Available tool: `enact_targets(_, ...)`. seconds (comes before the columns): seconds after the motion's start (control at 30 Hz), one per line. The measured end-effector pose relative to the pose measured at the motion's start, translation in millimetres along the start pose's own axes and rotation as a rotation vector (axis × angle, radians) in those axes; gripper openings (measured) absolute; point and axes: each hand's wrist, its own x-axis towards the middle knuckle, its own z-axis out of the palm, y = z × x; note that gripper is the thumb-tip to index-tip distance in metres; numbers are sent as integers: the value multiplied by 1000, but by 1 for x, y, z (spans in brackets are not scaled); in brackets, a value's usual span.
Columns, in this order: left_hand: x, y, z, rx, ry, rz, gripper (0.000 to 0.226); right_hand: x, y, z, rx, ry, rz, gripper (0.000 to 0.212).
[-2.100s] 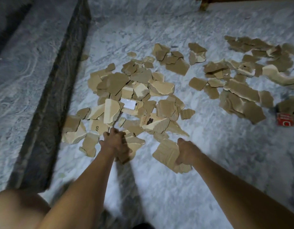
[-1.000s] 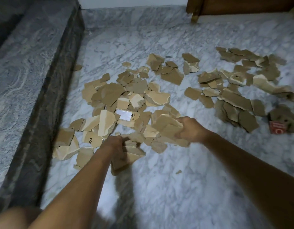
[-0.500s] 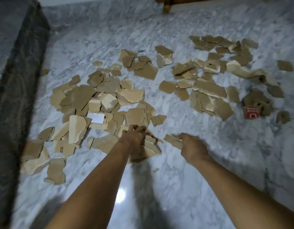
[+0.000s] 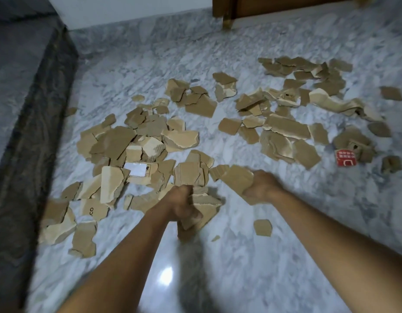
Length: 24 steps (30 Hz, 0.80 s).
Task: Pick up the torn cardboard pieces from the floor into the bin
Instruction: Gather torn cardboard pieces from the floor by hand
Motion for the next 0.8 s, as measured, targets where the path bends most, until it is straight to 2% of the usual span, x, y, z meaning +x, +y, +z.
enact_targets(0.07, -6, -11, -11, -120, -11, -50, 47, 8, -22, -22, 21, -51, -81, 56)
enact_targets(0.13, -16, -24, -20, -189, -29, -87, 29, 17, -47, -29, 31, -86, -126, 52)
enact_targets(0.23, -29, -46, -22, -217, -63, -122, 35, 32, -69, -7, -32, -89, -174, 45)
enact_targets(0.3, -32, -55, -15, -267, -95, -116, 52, 38, -68, 20, -60, -58, -195, 37)
enact_targets(0.37, -35, -55, -6, -281, -86, -101, 50, 38, -64, 37, -52, 27, -222, 28)
enact_targets(0.47, -35, -45, 2, -248, -58, -73, 41, 36, -58, 43, -90, 110, -260, 36)
enact_targets(0.57, -28, -35, 5, -219, -55, -46, 47, 32, -54, 45, -39, 142, -231, 41)
enact_targets(0.67, -22, -28, 7, -177, -67, -50, 45, 30, -50, 41, -68, 98, -169, 36)
enact_targets(0.8, -15, -24, -1, -128, -83, -83, 45, 24, -35, 15, -193, -105, -90, 37)
